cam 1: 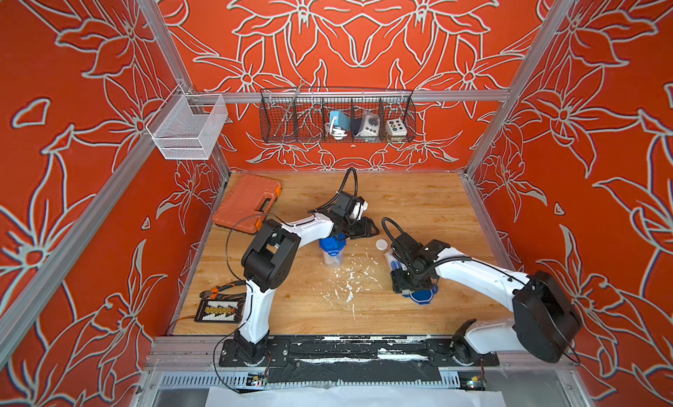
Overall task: Take out toiletry kits
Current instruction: 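Pour the toiletry kits out of the container.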
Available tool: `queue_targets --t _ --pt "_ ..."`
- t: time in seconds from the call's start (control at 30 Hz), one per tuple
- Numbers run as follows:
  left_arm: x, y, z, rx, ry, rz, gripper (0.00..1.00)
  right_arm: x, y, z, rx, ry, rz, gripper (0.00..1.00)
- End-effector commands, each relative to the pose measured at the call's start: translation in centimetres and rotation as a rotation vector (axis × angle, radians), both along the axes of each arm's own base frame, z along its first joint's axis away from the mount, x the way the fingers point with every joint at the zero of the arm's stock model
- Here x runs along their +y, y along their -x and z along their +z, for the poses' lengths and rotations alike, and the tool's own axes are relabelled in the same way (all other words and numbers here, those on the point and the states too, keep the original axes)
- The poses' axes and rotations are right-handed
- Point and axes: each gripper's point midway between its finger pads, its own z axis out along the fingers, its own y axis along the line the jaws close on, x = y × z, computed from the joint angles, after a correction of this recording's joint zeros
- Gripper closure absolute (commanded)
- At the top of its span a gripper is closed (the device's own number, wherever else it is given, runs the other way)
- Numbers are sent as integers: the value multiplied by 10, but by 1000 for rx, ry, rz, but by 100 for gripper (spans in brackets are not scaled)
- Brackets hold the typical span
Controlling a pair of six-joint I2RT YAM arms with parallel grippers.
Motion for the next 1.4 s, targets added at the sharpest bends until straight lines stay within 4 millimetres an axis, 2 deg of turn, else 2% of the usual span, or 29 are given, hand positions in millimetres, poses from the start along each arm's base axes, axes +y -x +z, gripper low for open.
queue_targets --t 0.0,0.07,0.2,0.3,0.47,0.57,0.73,0.93,1.2,1.37 --pt "7 8 -11 24 -34 -12 45 -21 27 22 130 116 -2 38" --pt "8 8 -11 24 -35 -11 45 -28 39 38 218 164 37 39" --pt "8 6 -10 23 -29 -9 45 -26 43 61 306 169 105 39" --pt "7 6 -7 18 -24 -11 45 -15 35 65 354 143 144 39" --pt "10 6 -8 20 -27 -11 45 -8 15 67 388 184 174 41" --pt "11 5 -9 19 -27 -9 45 -7 15 67 400 183 177 43" --pt "10 5 -9 23 -19 -7 45 -11 14 67 372 178 139 45" --pt "10 6 -13 32 -23 -7 45 -18 23 67 348 157 101 45" --pt "10 6 -12 29 -24 -6 45 -31 26 98 260 165 85 46" --pt "8 2 6 -3 -3 -7 43 -41 35 114 228 162 73 46"
